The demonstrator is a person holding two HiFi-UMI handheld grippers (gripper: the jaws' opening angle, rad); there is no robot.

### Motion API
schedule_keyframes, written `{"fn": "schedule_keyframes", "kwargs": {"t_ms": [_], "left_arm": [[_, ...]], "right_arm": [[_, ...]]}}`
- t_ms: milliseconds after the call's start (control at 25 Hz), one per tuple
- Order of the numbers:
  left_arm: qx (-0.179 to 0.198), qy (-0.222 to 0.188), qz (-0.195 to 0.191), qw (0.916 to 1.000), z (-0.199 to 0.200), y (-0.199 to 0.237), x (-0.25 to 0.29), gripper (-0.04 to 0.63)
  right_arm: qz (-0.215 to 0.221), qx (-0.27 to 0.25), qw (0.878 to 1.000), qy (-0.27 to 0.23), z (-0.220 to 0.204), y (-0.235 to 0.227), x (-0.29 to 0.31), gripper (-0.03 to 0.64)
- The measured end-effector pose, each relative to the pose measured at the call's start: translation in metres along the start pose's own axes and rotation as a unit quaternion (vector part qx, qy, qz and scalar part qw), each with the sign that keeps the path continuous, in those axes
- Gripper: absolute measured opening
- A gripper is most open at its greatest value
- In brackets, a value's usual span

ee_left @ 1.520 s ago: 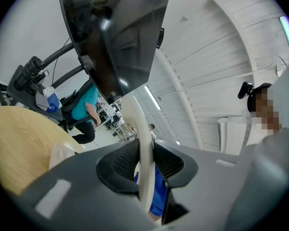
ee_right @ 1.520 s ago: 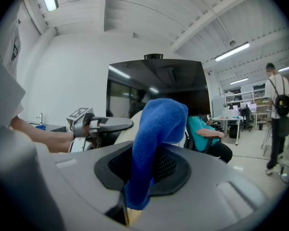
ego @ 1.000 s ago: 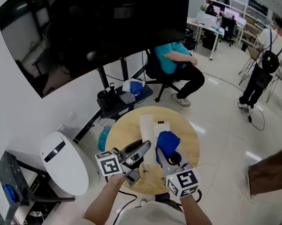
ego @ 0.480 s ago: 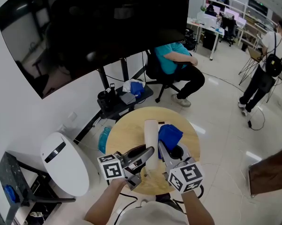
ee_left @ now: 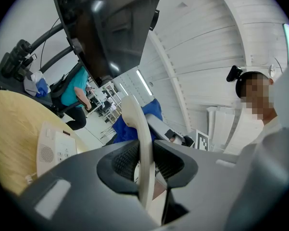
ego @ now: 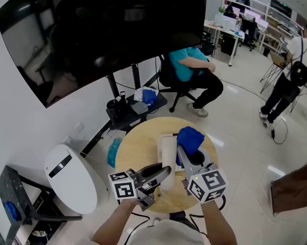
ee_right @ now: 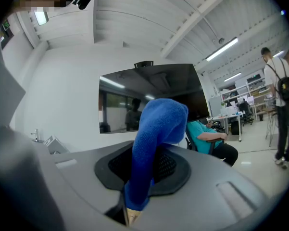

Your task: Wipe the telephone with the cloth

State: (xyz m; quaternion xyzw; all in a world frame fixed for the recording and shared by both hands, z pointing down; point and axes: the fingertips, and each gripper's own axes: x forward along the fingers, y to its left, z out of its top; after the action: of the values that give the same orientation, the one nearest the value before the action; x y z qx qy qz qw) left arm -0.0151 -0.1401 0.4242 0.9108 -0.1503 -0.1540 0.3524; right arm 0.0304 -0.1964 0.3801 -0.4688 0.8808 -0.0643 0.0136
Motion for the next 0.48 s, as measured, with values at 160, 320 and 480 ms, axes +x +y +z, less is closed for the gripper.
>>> {"fn": "schedule_keyframes", "kwargs": {"t_ms": [160, 320, 480], "left_arm": [[-0.004, 0.001, -0.004, 1.0, -0.004, -0.003, 0.002, 0.086], [-0.01, -0.005, -0.003, 0.9999, -0.002, -0.005, 0.002, 0.086], [-0.016, -0.013, -0.012, 0.9997, 0.006, -0.012, 0.001, 0.086]], "right_arm": [[0.002, -0.009, 1.0, -0.005, 0.01, -0.006, 0.006, 0.061], [-0.006, -0.038, 0.999, -0.003, 0.006, -0.017, 0.011, 0.061], [-0.004, -0.102, 0.995, 0.019, -0.02, -0.025, 0.017, 0.061]]}}
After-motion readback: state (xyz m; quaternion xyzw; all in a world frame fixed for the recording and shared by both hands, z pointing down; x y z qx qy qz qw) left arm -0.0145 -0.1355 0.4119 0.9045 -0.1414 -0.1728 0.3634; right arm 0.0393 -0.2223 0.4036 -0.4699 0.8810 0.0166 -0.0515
